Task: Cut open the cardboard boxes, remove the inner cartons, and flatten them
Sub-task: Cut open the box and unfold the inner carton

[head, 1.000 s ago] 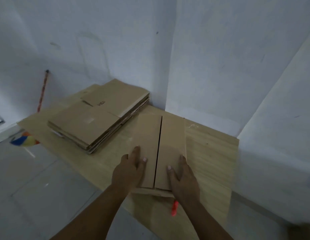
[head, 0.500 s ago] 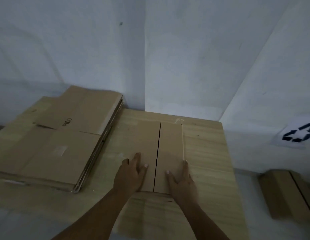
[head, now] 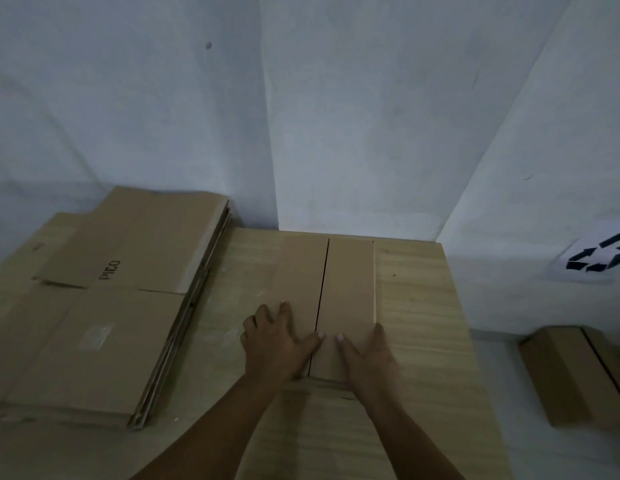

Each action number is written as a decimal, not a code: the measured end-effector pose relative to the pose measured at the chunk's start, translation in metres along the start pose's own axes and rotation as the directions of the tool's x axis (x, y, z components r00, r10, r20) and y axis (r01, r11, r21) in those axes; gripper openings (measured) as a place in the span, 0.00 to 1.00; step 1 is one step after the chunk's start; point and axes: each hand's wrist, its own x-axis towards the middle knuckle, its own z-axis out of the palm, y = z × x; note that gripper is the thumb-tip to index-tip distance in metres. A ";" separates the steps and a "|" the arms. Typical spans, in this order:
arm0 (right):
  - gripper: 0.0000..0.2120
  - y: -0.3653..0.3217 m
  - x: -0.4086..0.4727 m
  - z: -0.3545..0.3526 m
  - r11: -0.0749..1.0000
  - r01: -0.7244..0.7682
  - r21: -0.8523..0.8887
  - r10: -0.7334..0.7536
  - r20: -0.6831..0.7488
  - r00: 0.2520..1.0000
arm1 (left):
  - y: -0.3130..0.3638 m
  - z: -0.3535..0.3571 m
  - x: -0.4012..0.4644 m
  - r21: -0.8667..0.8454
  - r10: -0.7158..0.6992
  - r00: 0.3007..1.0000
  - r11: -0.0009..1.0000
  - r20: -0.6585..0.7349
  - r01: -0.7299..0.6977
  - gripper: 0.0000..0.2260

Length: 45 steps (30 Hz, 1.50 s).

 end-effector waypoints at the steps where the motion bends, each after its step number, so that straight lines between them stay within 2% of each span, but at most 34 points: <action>1: 0.38 -0.004 0.001 -0.005 1.000 0.015 -0.015 -0.015 -0.001 1.000 | 0.000 0.000 0.004 -0.051 0.000 1.000 0.999 0.016 0.001 0.51; 4: 0.38 -0.021 0.003 -0.021 0.995 0.055 -0.083 -0.055 -0.003 0.998 | 0.000 -0.001 0.014 -0.206 0.006 0.998 0.978 0.060 0.007 0.47; 6: 0.37 -0.038 0.001 -0.032 0.979 0.064 -0.193 -0.071 -0.028 0.997 | 0.002 -0.002 0.022 -0.325 0.030 0.996 0.946 0.080 -0.002 0.42; 9: 0.31 -0.064 -0.005 -0.045 0.945 0.095 -0.314 -0.131 -0.097 0.987 | 0.002 -0.010 0.029 -0.582 0.093 0.986 0.813 0.136 0.004 0.36; 13: 0.20 -0.089 -0.015 -0.045 0.954 0.165 -0.250 -0.205 -0.140 0.969 | -0.009 -0.020 0.034 -0.715 0.115 0.972 0.696 0.206 0.070 0.28; 16: 0.17 -0.098 -0.015 -0.032 0.929 0.334 -0.158 -0.359 -0.179 0.916 | -0.027 -0.027 0.042 -0.760 0.089 0.968 0.638 0.235 0.126 0.23; 18: 0.19 -0.105 -0.014 -0.022 0.918 0.374 -0.131 -0.392 -0.164 0.905 | -0.042 -0.031 0.051 -0.785 0.082 0.965 0.601 0.248 0.150 0.16; 20: 0.25 -0.113 -0.012 -0.012 0.934 0.336 -0.124 -0.351 -0.141 0.926 | -0.052 -0.037 0.057 -0.796 0.078 0.966 0.584 0.248 0.157 0.10; 23: 0.38 -0.126 -0.008 0.000 0.981 0.191 -0.028 -0.193 -0.056 0.980 | -0.059 -0.047 0.062 -0.799 0.015 0.967 0.566 0.254 0.201 0.13; 25: 0.41 -0.135 -0.006 0.009 0.989 0.080 0.127 -0.086 0.038 0.996 | -0.062 -0.055 0.064 -0.806 -0.031 0.957 0.531 0.289 0.261 0.13; 28: 0.32 -0.142 -0.001 0.020 0.981 0.058 0.187 -0.072 0.068 0.995 | -0.070 -0.064 0.072 -0.770 -0.060 0.921 0.530 0.384 0.356 0.14; 31: 0.32 -0.143 0.003 0.023 0.978 0.067 0.197 -0.078 0.049 0.996 | -0.077 -0.071 0.086 -0.725 -0.064 0.904 0.574 0.423 0.380 0.24; 33: 0.37 -0.140 0.004 0.024 0.965 0.047 0.257 -0.064 0.060 0.996 | -0.071 -0.083 0.087 -0.730 -0.029 0.966 0.650 0.255 0.212 0.24; 35: 0.39 -0.135 0.002 0.025 0.952 0.043 0.303 -0.066 0.066 0.996 | -0.055 -0.102 0.078 -0.738 0.052 0.997 0.670 -0.060 -0.080 0.20; 37: 0.31 -0.129 0.000 0.027 0.936 0.065 0.346 -0.083 0.038 0.996 | -0.037 -0.120 0.061 -0.680 0.193 0.944 0.656 -0.268 -0.328 0.19; 38: 0.24 -0.126 -0.002 0.027 0.923 0.081 0.376 -0.092 0.012 0.996 | -0.031 -0.123 0.055 -0.608 0.290 0.907 0.673 -0.305 -0.420 0.20; 39: 0.19 -0.123 -0.003 0.027 0.911 0.086 0.403 -0.089 -0.012 0.996 | -0.024 -0.125 0.045 -0.488 0.393 0.872 0.722 -0.293 -0.490 0.24; 41: 0.18 -0.115 -0.005 0.027 0.890 0.061 0.452 -0.053 -0.031 0.998 | -0.015 -0.120 0.033 -0.192 0.499 0.847 0.827 -0.183 -0.529 0.34; 43: 0.14 -0.103 -0.007 0.029 0.894 0.010 0.447 -0.013 0.003 1.000 | -0.008 -0.114 0.023 0.032 0.460 0.888 0.888 -0.018 -0.459 0.45; 44: 0.12 -0.095 -0.008 0.032 0.914 -0.011 0.406 -0.007 0.041 0.999 | -0.007 -0.109 0.021 0.067 0.422 0.906 0.903 0.041 -0.424 0.50; 45: 0.13 -0.087 -0.009 0.036 0.940 -0.032 0.339 0.002 0.088 0.996 | -0.008 -0.104 0.020 0.076 0.390 0.917 0.915 0.079 -0.396 0.53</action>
